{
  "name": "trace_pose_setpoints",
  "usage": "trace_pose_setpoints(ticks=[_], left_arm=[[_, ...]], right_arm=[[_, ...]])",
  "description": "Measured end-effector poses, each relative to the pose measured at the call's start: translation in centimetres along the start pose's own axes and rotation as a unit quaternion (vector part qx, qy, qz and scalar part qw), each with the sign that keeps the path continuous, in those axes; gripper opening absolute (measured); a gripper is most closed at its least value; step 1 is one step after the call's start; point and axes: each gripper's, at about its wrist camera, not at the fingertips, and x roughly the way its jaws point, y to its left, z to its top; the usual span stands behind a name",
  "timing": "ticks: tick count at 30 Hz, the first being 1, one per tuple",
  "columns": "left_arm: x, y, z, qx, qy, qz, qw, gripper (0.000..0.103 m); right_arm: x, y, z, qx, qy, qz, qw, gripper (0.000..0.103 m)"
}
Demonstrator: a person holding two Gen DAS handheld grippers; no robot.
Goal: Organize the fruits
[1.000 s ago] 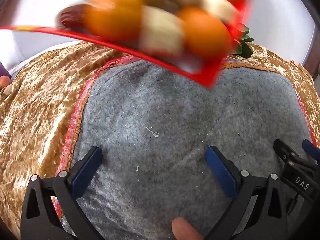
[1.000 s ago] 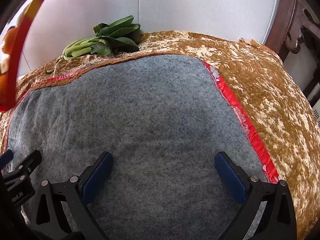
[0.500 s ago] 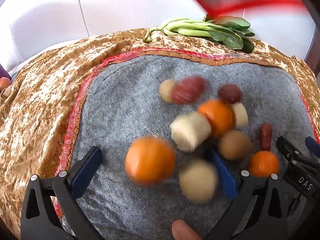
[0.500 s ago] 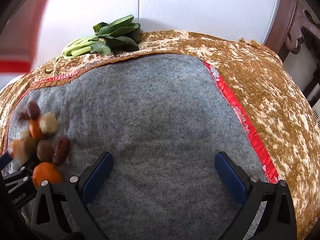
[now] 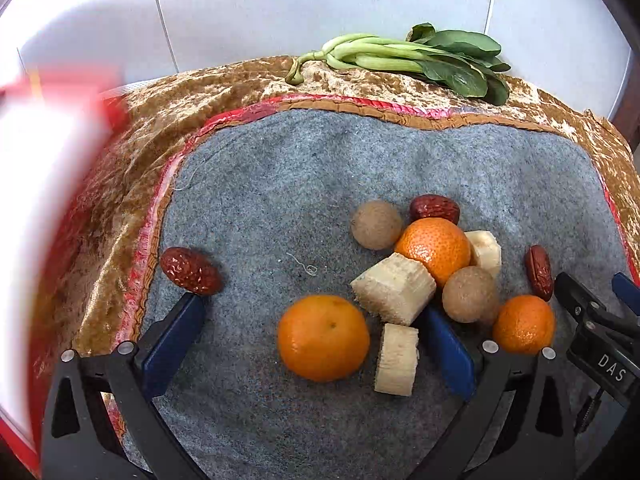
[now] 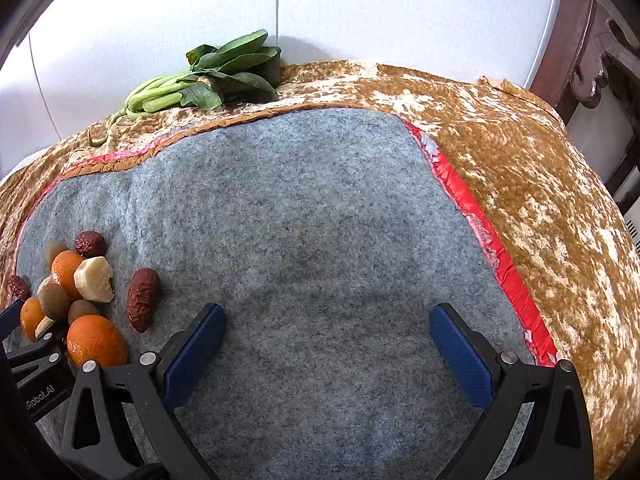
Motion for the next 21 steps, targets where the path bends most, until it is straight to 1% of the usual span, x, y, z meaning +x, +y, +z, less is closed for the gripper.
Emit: trace_pose_setpoints(ticks=[7, 17, 21], left_arm=[[-0.1, 0.4, -0.5, 0.002, -0.002, -0.001, 1.0000, 0.103], [0.9, -0.1, 0.4, 0.005, 0.004, -0.001, 1.0000, 0.103], [1.0, -0.2, 0.4, 0.005, 0.001, 0.001, 1.0000, 0.103]], right_arm=[[0.0, 0.0, 0.0, 0.000, 0.000, 0.000, 1.000, 0.102], [-0.1, -0.1, -0.1, 0.002, -0.004, 0.000, 1.000, 0.102], [-0.1, 0.4, -0.1, -0.007, -0.002, -0.013, 1.000, 0.102]])
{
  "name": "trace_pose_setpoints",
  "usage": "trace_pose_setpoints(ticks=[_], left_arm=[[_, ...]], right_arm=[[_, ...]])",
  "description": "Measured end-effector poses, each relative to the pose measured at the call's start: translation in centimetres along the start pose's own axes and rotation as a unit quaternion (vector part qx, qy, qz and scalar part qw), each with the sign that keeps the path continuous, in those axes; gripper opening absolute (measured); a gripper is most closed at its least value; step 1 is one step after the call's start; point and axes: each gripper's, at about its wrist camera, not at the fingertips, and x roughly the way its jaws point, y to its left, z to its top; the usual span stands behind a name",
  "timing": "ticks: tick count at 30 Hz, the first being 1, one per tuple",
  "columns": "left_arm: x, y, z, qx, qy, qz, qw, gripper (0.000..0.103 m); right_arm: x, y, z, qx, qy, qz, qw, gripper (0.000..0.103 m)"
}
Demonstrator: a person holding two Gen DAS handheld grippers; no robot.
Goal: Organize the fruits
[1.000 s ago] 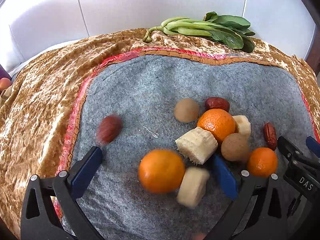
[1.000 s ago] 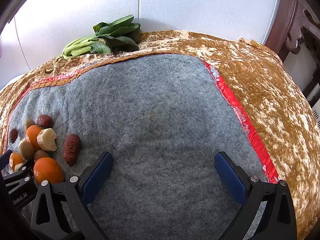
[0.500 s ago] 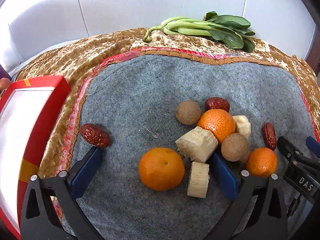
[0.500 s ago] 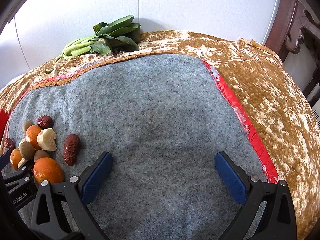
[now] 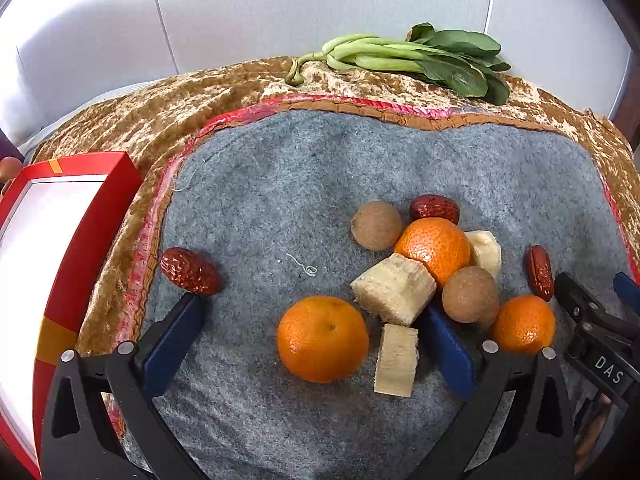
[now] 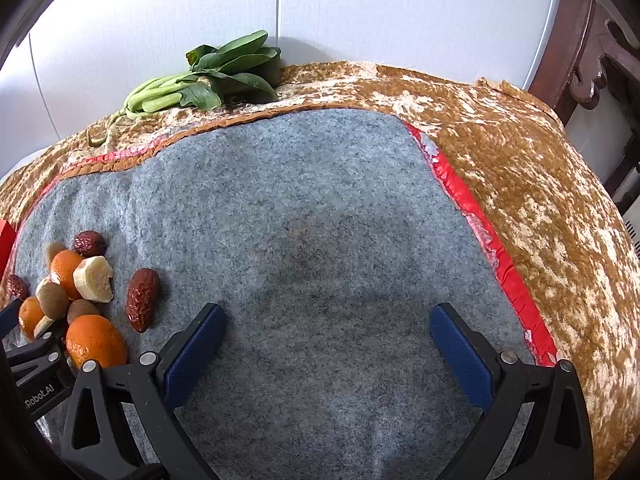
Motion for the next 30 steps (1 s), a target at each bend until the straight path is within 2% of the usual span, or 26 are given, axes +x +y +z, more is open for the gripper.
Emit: trace_pose_setpoints(ticks=[3, 7, 9, 12, 14, 15, 17, 20, 22, 25, 28, 30], left_arm=[[0.0, -0.1, 0.1, 0.004, 0.003, 0.003, 1.0000, 0.103], [-0.4, 0.5, 0.6, 0.016, 0.022, -0.015, 0.9995, 0.103], [-1.6, 1.2, 0.6, 0.030, 0.016, -0.016, 0.9993, 0.103], [-5.0, 3.2, 0.7, 0.048, -0.034, -0.002, 0.9983, 0.103], [-7.0, 5.3, 0.7, 0.057, -0.048, -0.008, 0.9972, 0.103], [-7.5, 6.3, 0.8, 0.062, -0.049, -0.013, 0.9968, 0.103], [-8.3, 7.9, 0.6, 0.069, -0.052, -0.012, 0.9961, 0.103], [-8.5, 9.1, 0.0, 0.092, -0.051, -0.012, 0.9944, 0.103], [-8.2, 8.6, -0.3, 0.124, -0.044, -0.020, 0.9911, 0.103], [-7.9, 7.3, -0.7, 0.159, -0.034, -0.048, 0.9855, 0.103], [-7.7, 5.6, -0.7, 0.190, -0.037, -0.066, 0.9788, 0.103], [-7.1, 4.8, -0.4, 0.196, -0.027, -0.077, 0.9772, 0.102]], right_arm=[[-0.2, -0.1, 0.1, 0.002, 0.010, 0.006, 1.000, 0.102], [-1.0, -0.6, 1.3, -0.003, 0.047, 0.027, 0.999, 0.101], [-3.0, -1.0, 1.6, 0.006, 0.022, 0.034, 0.999, 0.100], [-6.6, -1.3, 2.3, 0.009, -0.025, 0.063, 0.998, 0.101], [-8.6, -0.9, 2.7, 0.006, -0.044, 0.109, 0.993, 0.101], [-9.3, -0.3, 2.9, 0.000, -0.042, 0.145, 0.989, 0.101], [-9.4, 1.0, 3.2, -0.011, -0.016, 0.190, 0.982, 0.101], [-8.5, 2.8, 3.3, -0.013, 0.032, 0.211, 0.977, 0.101], [-7.4, 3.8, 3.2, 0.000, 0.069, 0.216, 0.974, 0.099], [-6.0, 3.8, 2.7, 0.036, 0.114, 0.242, 0.963, 0.094], [-5.3, 3.7, 2.1, 0.062, 0.140, 0.254, 0.955, 0.091], [-4.9, 3.7, 1.8, 0.070, 0.150, 0.257, 0.952, 0.088]])
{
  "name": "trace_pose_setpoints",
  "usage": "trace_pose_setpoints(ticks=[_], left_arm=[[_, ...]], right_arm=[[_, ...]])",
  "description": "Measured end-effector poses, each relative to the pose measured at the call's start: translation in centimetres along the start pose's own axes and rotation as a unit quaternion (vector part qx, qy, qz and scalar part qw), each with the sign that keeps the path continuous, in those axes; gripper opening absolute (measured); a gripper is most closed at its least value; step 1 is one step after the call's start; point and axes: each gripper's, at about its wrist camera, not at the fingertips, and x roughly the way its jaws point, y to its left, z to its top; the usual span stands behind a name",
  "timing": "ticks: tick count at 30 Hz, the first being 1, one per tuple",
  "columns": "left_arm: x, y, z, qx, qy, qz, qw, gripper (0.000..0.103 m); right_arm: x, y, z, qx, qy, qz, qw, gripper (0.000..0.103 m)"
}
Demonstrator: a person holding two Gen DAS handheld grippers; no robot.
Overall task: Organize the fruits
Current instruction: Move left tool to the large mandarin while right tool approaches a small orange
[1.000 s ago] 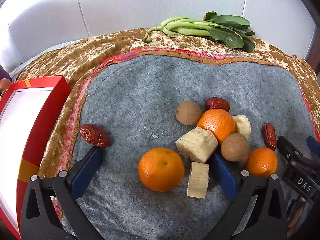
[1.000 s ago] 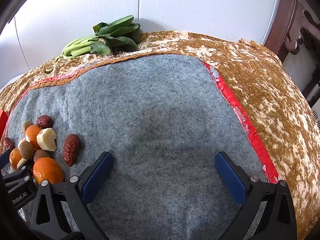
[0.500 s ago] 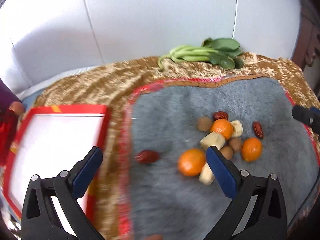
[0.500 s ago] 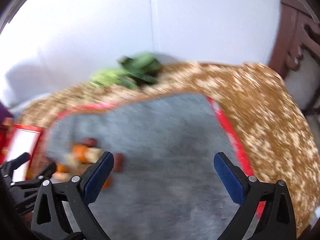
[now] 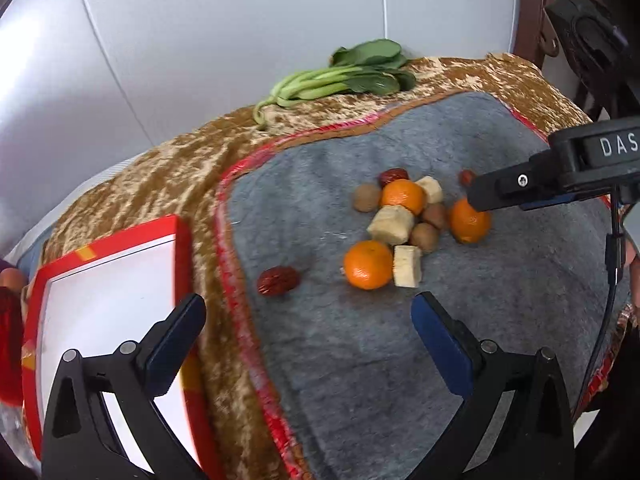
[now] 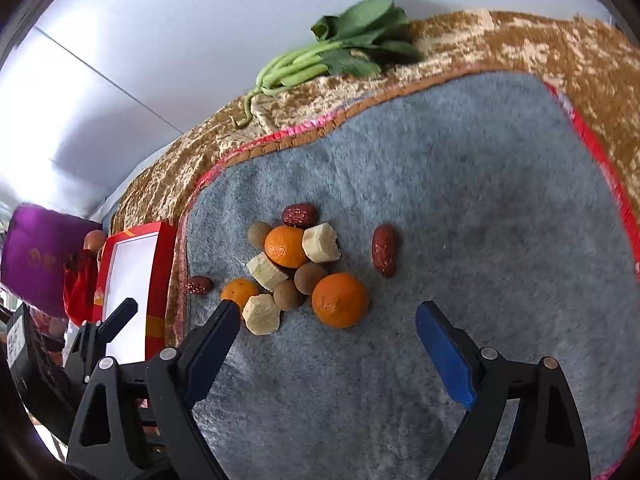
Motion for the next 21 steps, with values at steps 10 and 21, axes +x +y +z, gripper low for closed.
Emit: trace_pose_setpoints(ticks=[10, 21], left_arm=[[3.2, -1.7, 1.6, 0.055, 0.034, -0.044, 0.9969, 0.080], [4.3, -2.2, 2.7, 0.121, 0.037, -0.110, 0.9859, 0.080]], right_arm=[[1.5, -1.1, 0.5, 0.037, 0.030, 0.018, 0.999, 0.078], [2.8, -0.6, 0.6, 0.041, 0.052, 0.029, 0.997, 0.078]])
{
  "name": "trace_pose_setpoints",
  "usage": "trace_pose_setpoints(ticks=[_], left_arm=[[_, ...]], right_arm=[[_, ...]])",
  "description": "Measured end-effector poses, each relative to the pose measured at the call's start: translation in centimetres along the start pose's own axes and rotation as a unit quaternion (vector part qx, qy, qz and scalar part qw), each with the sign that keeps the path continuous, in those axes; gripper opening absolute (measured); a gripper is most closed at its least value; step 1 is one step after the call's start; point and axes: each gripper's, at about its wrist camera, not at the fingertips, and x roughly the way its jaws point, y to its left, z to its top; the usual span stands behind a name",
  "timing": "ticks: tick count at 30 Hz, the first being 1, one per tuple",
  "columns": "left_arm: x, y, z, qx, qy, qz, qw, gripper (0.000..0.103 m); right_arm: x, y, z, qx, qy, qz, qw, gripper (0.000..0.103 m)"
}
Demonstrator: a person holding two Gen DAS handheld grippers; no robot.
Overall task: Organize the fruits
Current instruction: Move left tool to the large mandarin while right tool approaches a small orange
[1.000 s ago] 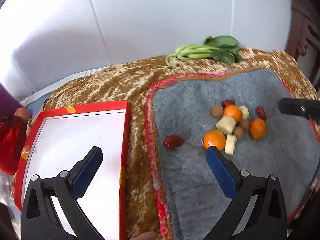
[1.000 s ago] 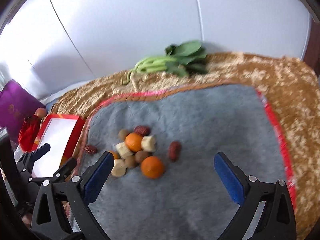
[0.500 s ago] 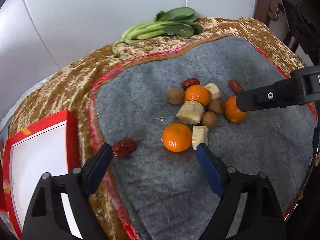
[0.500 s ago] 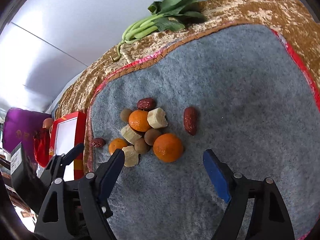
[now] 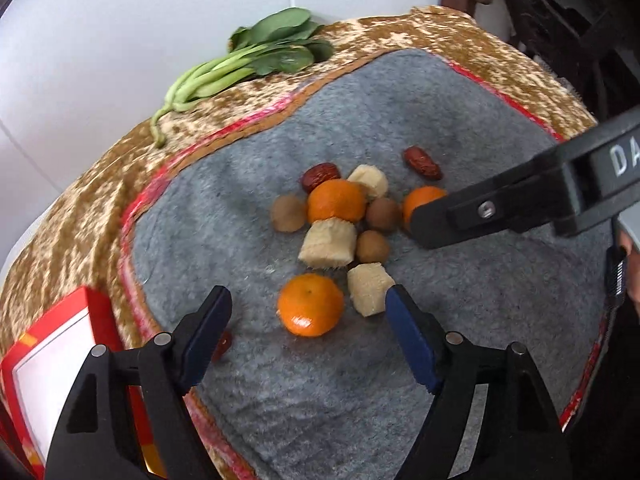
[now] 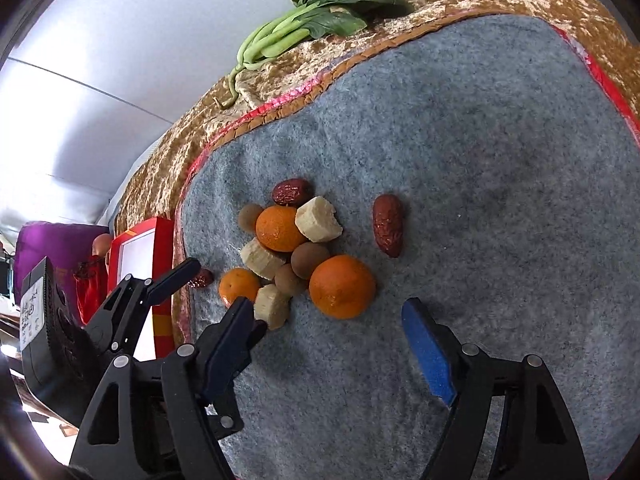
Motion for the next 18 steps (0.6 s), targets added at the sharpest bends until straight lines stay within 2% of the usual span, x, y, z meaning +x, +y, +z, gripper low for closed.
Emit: trace_pose_setpoints(ticks=[2, 7, 9, 15, 17, 18], left_arm=[[0.3, -0.1, 0.2, 0.008, 0.001, -0.012, 0.9999, 0.080], [-0.1, 0.1, 0.0, 0.017, 0.000, -0.034, 0.9993, 0.074], [-0.9, 0.4, -0.3, 0.020, -0.010, -0.035, 0.9992, 0.074], [-2.0, 1.3, -1.3, 0.040, -0.009, -0.018, 0.9990, 0.074], [-1.7, 1.6, -1.2, 0.036, -0.006, -0.010, 0.9993, 0.074], [-1.5, 1.6, -1.1, 0.034, -0.002, -0.010, 0.9994, 0.074]], right_arm=[[0.3, 0.1, 0.1, 0.001, 0.002, -0.002, 1.000, 0.078], [1.1, -0.2, 0.5, 0.017, 0.010, -0.004, 1.000, 0.064], [1.2, -0.1, 0.6, 0.017, 0.011, -0.007, 1.000, 0.063], [2.0, 0.2, 0.8, 0.009, 0.010, -0.022, 1.000, 0.059], [2.2, 0.4, 0.8, 0.005, 0.006, -0.029, 1.000, 0.056], [2.2, 0.4, 0.8, 0.004, 0.004, -0.033, 0.999, 0.051]])
